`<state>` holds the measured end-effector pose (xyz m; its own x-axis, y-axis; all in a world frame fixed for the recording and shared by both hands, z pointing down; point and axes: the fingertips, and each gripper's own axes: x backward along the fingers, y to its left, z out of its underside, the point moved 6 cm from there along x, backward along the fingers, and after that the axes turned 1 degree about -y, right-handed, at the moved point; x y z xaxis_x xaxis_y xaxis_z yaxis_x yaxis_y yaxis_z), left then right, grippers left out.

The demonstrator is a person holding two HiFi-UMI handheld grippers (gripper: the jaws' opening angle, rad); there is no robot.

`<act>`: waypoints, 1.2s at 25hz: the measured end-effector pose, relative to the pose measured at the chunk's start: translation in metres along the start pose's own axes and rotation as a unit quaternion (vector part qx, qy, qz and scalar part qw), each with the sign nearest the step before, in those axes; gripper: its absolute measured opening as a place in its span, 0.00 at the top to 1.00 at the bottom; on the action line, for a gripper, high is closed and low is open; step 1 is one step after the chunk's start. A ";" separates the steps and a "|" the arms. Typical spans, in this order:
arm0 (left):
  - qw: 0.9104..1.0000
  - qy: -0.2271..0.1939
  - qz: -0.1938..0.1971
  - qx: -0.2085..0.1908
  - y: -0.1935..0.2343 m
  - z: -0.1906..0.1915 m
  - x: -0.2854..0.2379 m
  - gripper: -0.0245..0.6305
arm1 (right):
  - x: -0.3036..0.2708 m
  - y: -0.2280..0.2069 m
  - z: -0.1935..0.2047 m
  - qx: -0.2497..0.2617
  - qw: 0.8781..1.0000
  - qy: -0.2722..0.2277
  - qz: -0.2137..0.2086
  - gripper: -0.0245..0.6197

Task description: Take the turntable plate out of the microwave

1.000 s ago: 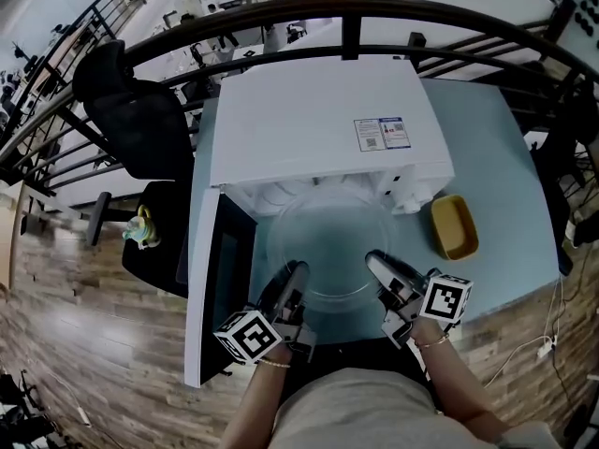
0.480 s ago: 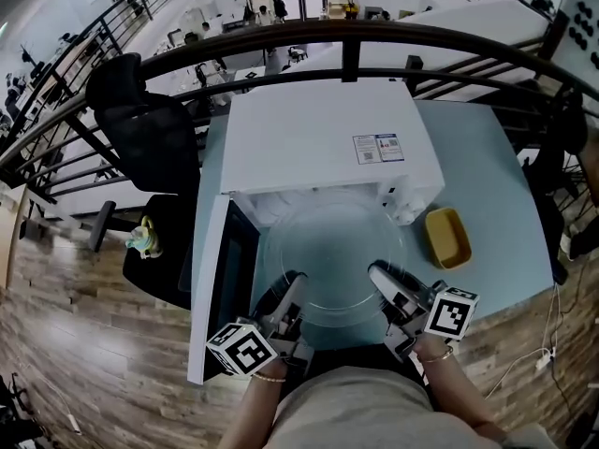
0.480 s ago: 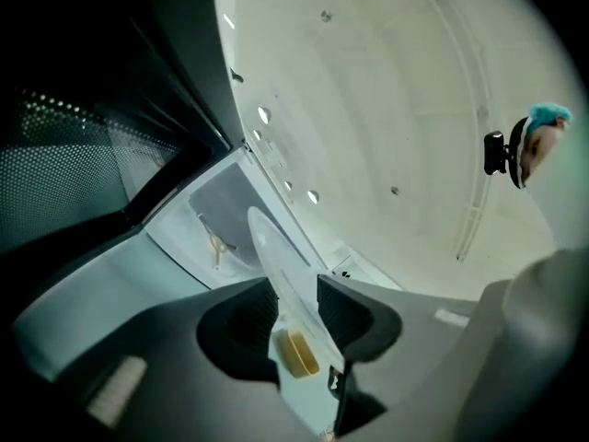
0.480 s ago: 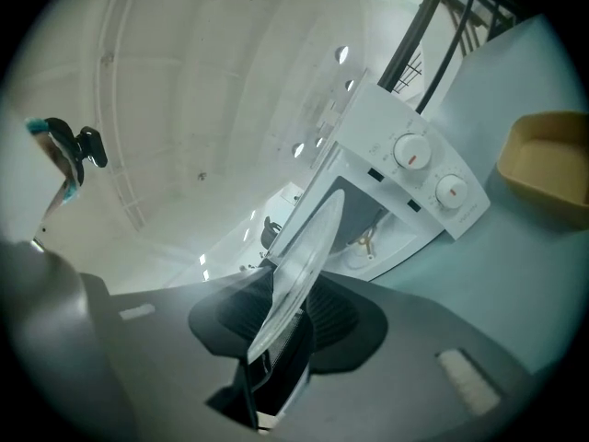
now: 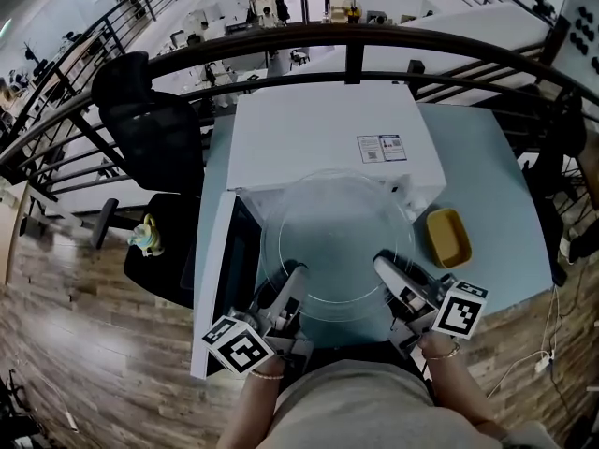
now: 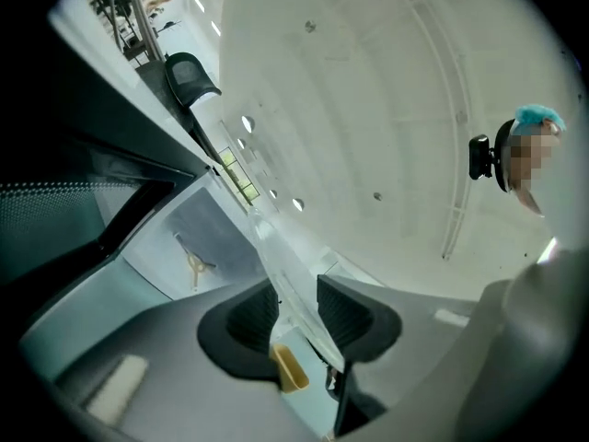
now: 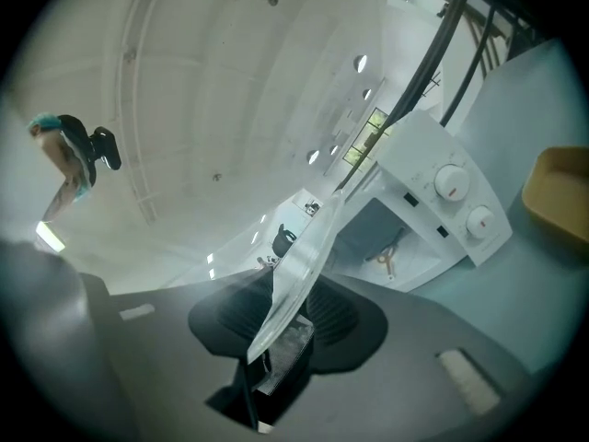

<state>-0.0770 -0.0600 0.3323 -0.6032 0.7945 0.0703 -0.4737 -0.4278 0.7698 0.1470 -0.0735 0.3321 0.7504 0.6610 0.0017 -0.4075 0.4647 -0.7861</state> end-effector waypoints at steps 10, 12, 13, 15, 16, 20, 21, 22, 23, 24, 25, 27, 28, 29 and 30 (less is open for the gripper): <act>0.999 -0.030 0.026 -0.013 -0.004 -0.023 -0.011 0.76 | -0.017 0.012 -0.021 0.032 0.999 -0.014 -0.021 0.74; 0.999 -0.031 0.028 -0.015 -0.004 -0.026 -0.013 0.76 | -0.020 0.012 -0.024 0.037 0.999 -0.016 -0.023 0.74; 0.999 -0.029 0.029 -0.017 -0.004 -0.028 -0.014 0.76 | -0.020 0.012 -0.026 0.039 0.999 -0.016 -0.025 0.74; 0.999 -0.022 0.032 -0.020 -0.005 -0.030 -0.017 0.76 | -0.022 0.012 -0.029 0.041 0.999 -0.018 -0.026 0.74; 0.999 -0.019 0.035 -0.020 -0.005 -0.030 -0.019 0.76 | -0.022 0.011 -0.030 0.042 0.999 -0.018 -0.026 0.74; 0.999 -0.020 0.036 -0.020 -0.004 -0.032 -0.022 0.77 | -0.025 0.009 -0.032 0.040 0.999 -0.017 -0.027 0.74; 0.999 -0.021 0.035 -0.019 -0.003 -0.032 -0.023 0.77 | -0.026 0.008 -0.032 0.040 0.999 -0.016 -0.028 0.74; 0.999 -0.021 0.035 -0.019 -0.003 -0.032 -0.023 0.77 | -0.026 0.008 -0.032 0.039 0.999 -0.016 -0.028 0.74; 0.999 -0.021 0.036 -0.018 -0.003 -0.032 -0.024 0.77 | -0.026 0.007 -0.033 0.039 0.999 -0.015 -0.028 0.74; 0.999 -0.021 0.036 -0.019 -0.003 -0.032 -0.025 0.77 | -0.026 0.006 -0.033 0.040 0.999 -0.015 -0.029 0.74; 0.999 -0.020 0.036 -0.020 -0.003 -0.032 -0.025 0.77 | -0.026 0.006 -0.034 0.040 0.999 -0.015 -0.029 0.74; 0.999 -0.020 0.037 -0.022 -0.003 -0.034 -0.026 0.77 | -0.027 0.006 -0.035 0.042 0.999 -0.016 -0.029 0.74; 0.999 -0.020 0.038 -0.023 -0.003 -0.034 -0.027 0.77 | -0.027 0.007 -0.035 0.043 0.999 -0.017 -0.029 0.74; 0.999 -0.019 0.038 -0.024 -0.003 -0.034 -0.027 0.77 | -0.027 0.007 -0.035 0.044 0.998 -0.018 -0.029 0.74; 0.999 -0.019 0.038 -0.024 -0.003 -0.035 -0.028 0.77 | -0.027 0.007 -0.035 0.044 0.998 -0.018 -0.028 0.74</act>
<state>-0.0814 -0.0957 0.3060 -0.6143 0.7743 0.1522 -0.4583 -0.5071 0.7300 0.1422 -0.1095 0.3051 0.7543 0.6530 0.0683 -0.4103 0.5501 -0.7274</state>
